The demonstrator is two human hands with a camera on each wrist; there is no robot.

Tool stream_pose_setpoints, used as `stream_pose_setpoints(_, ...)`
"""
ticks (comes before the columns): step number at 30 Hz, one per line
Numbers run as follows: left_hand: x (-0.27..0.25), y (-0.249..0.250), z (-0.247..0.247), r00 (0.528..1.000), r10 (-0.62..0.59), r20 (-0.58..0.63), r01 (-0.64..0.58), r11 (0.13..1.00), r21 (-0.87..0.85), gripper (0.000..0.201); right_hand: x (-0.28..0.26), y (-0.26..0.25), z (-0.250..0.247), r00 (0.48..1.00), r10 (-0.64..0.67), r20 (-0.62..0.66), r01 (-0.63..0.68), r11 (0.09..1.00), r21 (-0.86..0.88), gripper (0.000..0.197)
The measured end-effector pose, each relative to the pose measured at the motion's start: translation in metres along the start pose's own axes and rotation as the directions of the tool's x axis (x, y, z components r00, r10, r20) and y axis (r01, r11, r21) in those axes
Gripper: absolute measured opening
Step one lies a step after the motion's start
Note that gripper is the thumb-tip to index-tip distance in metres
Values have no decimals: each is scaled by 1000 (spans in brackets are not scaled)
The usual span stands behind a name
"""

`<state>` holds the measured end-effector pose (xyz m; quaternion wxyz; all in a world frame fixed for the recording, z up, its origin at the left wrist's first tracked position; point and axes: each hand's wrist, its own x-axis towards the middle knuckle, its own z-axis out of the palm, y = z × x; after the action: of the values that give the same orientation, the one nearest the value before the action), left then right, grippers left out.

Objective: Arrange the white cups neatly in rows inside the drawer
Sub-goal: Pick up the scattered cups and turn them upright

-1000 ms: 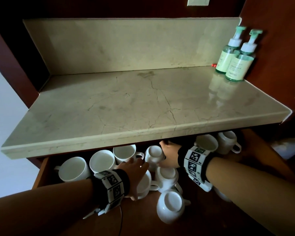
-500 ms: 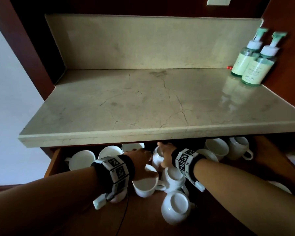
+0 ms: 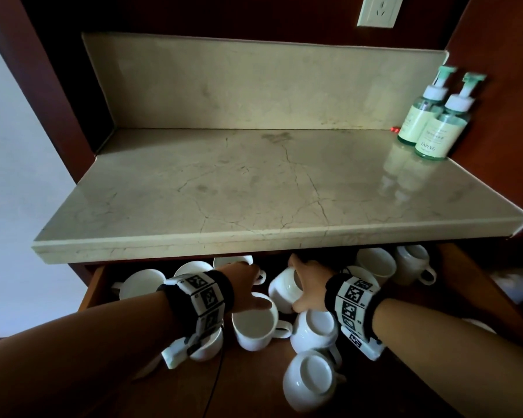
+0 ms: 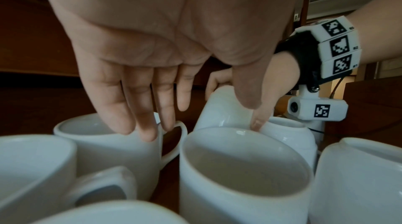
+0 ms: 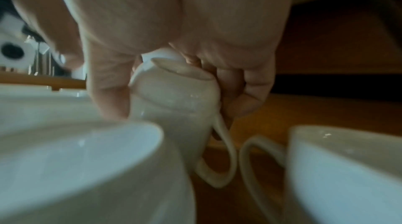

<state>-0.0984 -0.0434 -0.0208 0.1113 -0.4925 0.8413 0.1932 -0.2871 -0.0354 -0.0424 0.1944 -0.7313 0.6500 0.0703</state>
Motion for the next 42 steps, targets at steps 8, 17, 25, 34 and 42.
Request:
stream_pose_setpoints(8,11,-1,4,1000,24,-10,-25,973,-228,95,-32,16,-15,988,-107,-113,124,981,149,80)
stream_pose_setpoints(17,10,26,-6,988,147,35,-78,692,-718,70,-62,35,-19,955,-72,-289,214,840,498,75)
stream_pose_setpoints(25,11,42,15,996,-5,-91,-83,349,-934,62,-61,37,-9,949,-92,-301,239,832,501,81)
stream_pose_setpoints(34,16,62,33,911,-118,-396,-115,848,-518,89,-66,56,-12,968,-82,-237,167,916,364,64)
stream_pose_setpoints(42,38,69,36,952,-120,-283,81,986,-147,81,-62,52,3,971,-231,-55,232,972,21,41)
